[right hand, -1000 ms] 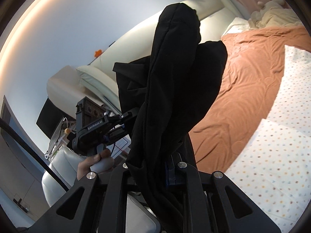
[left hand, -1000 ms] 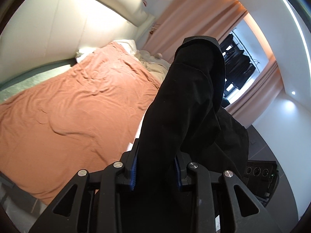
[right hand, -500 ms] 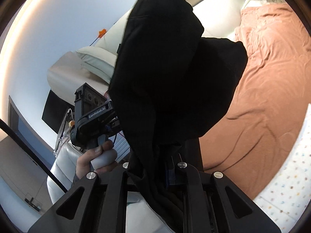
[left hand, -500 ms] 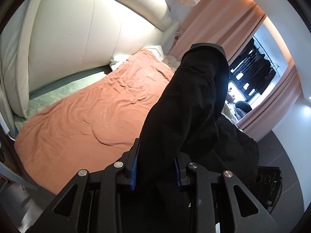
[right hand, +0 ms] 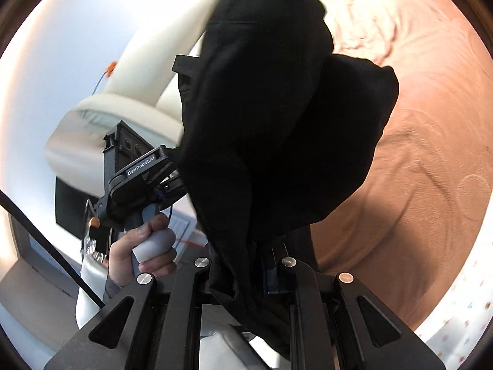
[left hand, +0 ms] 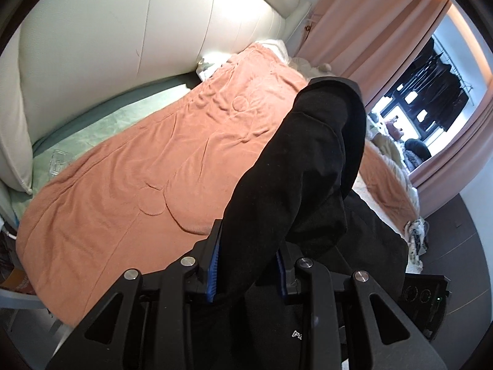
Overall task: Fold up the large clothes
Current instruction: 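Carry the held shirt bundle with both tools toward the orange blanket by the headboard, then lower the shirt bundle onto the orange blanket and open both tools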
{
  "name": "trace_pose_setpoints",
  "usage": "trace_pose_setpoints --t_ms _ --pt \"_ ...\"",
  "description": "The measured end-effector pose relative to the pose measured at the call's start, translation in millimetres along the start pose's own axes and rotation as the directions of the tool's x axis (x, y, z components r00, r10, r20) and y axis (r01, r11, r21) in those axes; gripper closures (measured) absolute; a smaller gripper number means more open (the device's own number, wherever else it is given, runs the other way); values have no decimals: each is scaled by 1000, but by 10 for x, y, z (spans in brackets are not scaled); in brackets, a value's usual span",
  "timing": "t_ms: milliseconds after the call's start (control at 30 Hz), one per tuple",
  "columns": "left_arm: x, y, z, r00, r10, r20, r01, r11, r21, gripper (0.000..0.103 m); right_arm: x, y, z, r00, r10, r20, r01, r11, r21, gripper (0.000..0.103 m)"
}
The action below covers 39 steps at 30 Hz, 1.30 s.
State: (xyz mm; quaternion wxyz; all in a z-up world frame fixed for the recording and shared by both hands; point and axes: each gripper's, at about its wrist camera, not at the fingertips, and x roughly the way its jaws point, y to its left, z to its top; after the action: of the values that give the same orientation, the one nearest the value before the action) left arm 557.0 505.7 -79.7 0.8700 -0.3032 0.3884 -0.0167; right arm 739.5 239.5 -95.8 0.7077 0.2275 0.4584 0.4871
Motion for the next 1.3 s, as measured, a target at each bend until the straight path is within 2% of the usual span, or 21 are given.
trace_pose_setpoints --t_ms 167,233,300,333,400,467,533,700,800,867,933,1033,1133,1200,1233,1300 --pt "313 63 140 994 99 -42 -99 995 16 73 -99 -317 172 999 -30 17 29 999 28 92" --pt "378 101 150 982 176 -64 -175 984 24 66 -59 -401 200 999 -48 21 47 998 38 92" --pt "348 160 139 970 241 -36 -241 970 19 51 -20 -564 206 997 -76 16 75 995 59 92" --pt "308 198 127 970 241 -23 -240 971 12 45 136 -561 163 996 -89 10 88 994 71 92" --pt "202 298 66 973 229 -6 -229 973 -15 15 161 -785 155 989 -146 -3 145 983 111 92" --pt "71 376 -51 967 253 13 -253 967 -20 14 189 -1007 175 982 -185 -23 186 970 156 92" --pt "-47 441 -176 966 256 25 -256 966 -26 14 163 -1102 171 987 -156 -34 160 970 181 92" --pt "-356 648 -565 960 267 80 -260 962 -81 14 49 -1019 157 982 -182 -54 188 972 143 92" --pt "-486 712 -806 956 275 107 -264 959 -104 14 -55 -1025 193 979 -187 -84 198 970 141 88" --pt "-575 798 -974 953 276 125 -258 956 -142 14 -58 -1046 254 973 -211 -97 223 966 133 76" --pt "-613 899 -1110 954 268 138 -239 951 -196 14 -39 -998 215 964 -245 -100 255 960 117 68" --pt "-605 1046 -1333 958 246 147 -200 941 -273 14 -71 -958 180 965 -247 -87 256 960 112 68" --pt "-487 1162 -1483 967 221 125 -171 930 -325 14 -29 -983 165 961 -265 -82 272 957 98 68" --pt "-425 1233 -1568 972 205 118 -151 922 -357 15 -3 -985 168 959 -274 -75 280 956 85 73" --pt "-400 1275 -1610 973 197 120 -139 915 -378 17 47 -1005 189 959 -273 -75 279 956 84 79" --pt "-351 1356 -1684 975 188 120 -123 901 -416 26 73 -1028 207 961 -267 -72 273 957 93 85"
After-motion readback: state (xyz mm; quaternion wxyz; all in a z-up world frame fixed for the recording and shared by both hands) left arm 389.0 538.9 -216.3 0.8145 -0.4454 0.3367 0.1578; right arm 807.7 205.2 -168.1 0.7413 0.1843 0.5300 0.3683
